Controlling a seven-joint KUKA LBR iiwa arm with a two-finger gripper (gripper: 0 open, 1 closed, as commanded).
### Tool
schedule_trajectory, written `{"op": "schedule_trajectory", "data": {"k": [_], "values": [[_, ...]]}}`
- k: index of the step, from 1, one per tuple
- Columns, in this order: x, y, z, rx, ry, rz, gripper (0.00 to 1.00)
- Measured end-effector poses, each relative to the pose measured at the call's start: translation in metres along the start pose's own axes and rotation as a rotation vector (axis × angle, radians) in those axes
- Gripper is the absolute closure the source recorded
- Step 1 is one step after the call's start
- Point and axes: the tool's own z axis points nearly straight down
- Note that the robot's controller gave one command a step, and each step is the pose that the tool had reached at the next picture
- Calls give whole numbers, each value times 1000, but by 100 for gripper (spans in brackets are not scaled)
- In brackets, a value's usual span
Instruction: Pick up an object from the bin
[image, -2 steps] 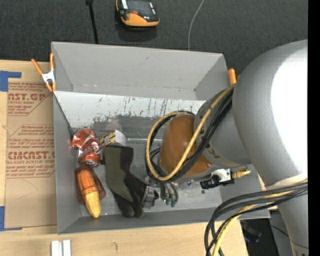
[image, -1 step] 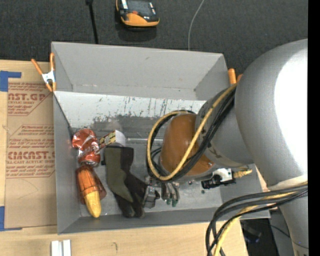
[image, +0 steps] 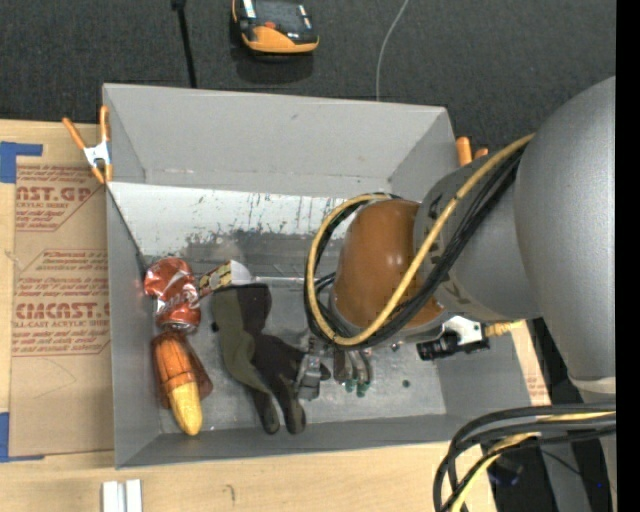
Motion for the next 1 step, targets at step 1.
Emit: {"op": "schedule_trajectory", "data": {"k": [1], "values": [[1, -1, -2, 2, 5, 0, 100]]}}
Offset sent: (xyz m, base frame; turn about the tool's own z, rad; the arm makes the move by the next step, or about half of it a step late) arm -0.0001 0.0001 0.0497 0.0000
